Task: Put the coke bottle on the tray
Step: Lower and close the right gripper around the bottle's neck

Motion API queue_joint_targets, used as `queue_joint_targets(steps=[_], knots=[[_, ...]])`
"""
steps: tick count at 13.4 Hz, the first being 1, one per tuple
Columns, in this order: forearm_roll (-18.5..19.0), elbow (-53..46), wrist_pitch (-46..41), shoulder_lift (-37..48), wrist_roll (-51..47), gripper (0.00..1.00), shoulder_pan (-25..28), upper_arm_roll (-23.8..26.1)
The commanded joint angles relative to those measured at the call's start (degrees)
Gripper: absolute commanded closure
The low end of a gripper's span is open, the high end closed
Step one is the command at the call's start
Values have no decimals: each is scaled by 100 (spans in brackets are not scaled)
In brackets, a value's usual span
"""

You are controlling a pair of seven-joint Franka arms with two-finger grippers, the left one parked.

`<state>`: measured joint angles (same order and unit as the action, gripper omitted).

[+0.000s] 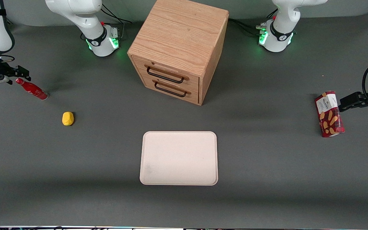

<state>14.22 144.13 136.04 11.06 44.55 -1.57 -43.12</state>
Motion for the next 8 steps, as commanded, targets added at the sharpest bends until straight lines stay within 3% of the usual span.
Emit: queue_joint_targets(steps=[1, 8], knots=[[72, 18, 115, -34, 124, 11, 51, -74], [72, 18, 80, -34, 116, 81, 139, -74]])
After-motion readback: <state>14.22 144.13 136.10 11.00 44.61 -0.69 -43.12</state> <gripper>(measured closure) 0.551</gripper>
